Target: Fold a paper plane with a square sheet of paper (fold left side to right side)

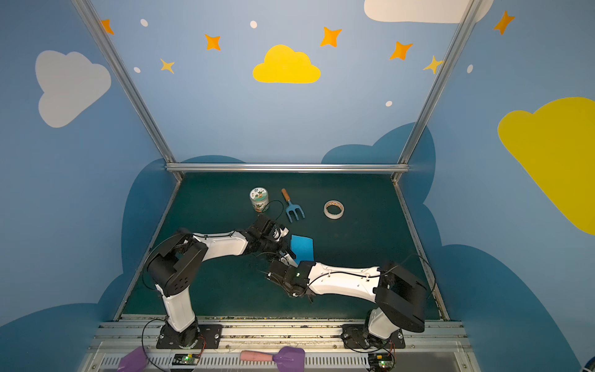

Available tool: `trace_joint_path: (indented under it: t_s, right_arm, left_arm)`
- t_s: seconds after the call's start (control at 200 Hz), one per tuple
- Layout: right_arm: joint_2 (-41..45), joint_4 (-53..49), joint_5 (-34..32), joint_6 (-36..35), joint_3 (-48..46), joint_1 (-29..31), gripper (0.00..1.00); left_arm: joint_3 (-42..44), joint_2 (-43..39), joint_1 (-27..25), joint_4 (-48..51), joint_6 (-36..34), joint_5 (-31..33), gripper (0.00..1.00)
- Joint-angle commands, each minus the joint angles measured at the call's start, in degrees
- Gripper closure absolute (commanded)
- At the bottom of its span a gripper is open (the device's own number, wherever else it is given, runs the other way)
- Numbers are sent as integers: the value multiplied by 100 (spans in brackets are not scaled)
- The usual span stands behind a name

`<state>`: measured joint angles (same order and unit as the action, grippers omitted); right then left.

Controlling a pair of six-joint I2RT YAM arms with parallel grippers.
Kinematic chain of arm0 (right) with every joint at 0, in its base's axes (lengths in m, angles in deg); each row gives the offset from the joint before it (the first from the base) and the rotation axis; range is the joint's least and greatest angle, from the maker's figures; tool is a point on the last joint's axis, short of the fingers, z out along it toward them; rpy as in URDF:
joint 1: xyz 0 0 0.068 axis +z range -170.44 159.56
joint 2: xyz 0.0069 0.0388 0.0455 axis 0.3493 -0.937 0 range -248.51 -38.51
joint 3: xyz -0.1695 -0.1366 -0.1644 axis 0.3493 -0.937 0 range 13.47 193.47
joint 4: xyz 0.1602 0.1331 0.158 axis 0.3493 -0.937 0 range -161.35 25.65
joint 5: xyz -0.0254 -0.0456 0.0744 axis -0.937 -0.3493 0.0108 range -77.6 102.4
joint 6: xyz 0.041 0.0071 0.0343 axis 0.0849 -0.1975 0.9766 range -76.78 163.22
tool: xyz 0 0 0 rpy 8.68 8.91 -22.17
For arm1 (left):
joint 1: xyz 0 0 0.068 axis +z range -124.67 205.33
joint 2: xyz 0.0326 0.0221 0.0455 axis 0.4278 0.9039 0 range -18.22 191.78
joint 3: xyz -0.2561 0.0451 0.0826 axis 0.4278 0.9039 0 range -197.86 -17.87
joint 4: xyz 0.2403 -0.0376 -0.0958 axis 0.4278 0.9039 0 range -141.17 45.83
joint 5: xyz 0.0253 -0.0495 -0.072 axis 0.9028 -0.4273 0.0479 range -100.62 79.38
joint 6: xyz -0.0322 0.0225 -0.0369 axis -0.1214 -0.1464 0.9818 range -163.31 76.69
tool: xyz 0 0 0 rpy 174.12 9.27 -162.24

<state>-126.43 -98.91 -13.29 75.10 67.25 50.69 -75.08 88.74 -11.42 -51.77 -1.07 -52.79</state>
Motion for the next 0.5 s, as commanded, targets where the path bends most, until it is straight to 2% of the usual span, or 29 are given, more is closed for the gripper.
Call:
trace_joint_path:
  t_s: [0.0,0.025,0.215,0.375,0.496]
  right_arm:
    - [193,91,282,-99,11,-104,95]
    - [216,134,387,-130,-12,-147,100]
    - [410,538,1334,-286,-259,-622,100]
    - [523,952,2083,-332,-600,-1054,100]
    - [604,1233,2506,-335,-843,-1273,100]
  left_arm:
    - [-9,113,20,51,-101,-71,96]
    - [-9,115,19,51,-102,-72,96]
    - [-1,37,60,125,-152,-24,96]
    - [180,-310,356,285,-229,84,74]
    - [168,-620,647,555,-375,106,71]
